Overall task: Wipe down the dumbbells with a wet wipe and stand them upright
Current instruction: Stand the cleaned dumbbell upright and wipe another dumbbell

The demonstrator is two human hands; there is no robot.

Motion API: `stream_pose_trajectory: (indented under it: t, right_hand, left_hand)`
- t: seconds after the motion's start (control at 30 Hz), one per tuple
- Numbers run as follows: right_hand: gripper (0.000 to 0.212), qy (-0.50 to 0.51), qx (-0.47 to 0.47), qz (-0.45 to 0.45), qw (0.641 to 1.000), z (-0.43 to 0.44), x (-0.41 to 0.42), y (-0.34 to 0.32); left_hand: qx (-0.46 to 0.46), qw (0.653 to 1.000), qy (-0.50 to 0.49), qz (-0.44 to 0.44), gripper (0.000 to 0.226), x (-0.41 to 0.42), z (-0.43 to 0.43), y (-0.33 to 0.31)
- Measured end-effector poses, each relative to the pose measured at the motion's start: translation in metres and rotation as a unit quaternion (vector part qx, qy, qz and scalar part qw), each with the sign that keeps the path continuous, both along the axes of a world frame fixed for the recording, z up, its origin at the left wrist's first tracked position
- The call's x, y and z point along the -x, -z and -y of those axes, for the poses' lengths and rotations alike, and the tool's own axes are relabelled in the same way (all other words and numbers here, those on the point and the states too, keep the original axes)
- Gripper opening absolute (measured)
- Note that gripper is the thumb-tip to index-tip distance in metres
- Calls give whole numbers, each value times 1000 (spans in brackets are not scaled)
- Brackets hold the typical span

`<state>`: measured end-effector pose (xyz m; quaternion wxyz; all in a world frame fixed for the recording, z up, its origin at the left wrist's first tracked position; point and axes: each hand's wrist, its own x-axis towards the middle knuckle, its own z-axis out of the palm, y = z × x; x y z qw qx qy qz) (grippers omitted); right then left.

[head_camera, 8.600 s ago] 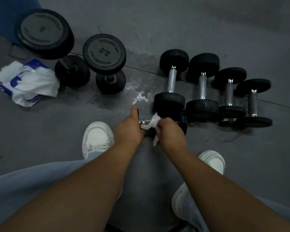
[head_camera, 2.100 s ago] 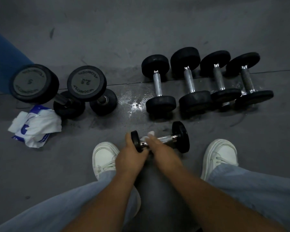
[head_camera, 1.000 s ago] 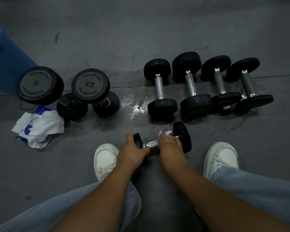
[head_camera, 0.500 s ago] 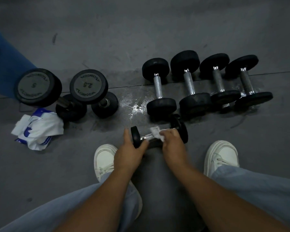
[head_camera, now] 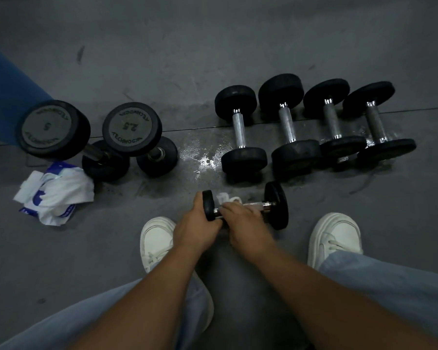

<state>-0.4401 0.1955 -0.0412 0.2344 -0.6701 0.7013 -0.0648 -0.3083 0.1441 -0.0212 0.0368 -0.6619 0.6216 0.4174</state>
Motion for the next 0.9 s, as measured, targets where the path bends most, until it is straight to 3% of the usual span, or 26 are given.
stream_pose_trajectory:
  t: [0.1, 0.17, 0.23, 0.37, 0.5, 0.57, 0.7, 0.83, 0.9]
  right_hand:
    - [33, 82, 6, -25, 996, -1, 16, 0]
    - [29, 57, -16, -29, 998, 4, 11, -3]
    - [29, 10, -24, 28, 999, 13, 4, -8]
    - [29, 193, 41, 100, 975, 12, 10, -9]
    - [33, 258, 11, 99, 961, -6, 18, 5]
    - [34, 224, 14, 80, 971, -2, 14, 9]
    - [47, 24, -69, 150, 986, 9, -7, 4]
    - [56, 152, -30, 91, 984, 5, 17, 15]
    - [66, 66, -46, 73, 994, 3, 10, 10]
  left_hand:
    - [1, 1000, -4, 0, 70, -1, 2, 0]
    - [8, 1000, 1, 8, 71, 0, -1, 0]
    - [-5, 1000, 10, 3, 69, 1, 2, 0]
    - [-61, 998, -1, -11, 67, 0, 20, -5]
    - [11, 998, -49, 45, 75, 9, -3, -9]
    - [24, 996, -80, 11, 88, 17, -20, -11]
    - [-7, 996, -82, -38, 95, 15, -14, 2]
    - [-6, 997, -73, -17, 96, 14, -9, -1]
    - [-4, 997, -76, -12, 95, 15, -11, -3]
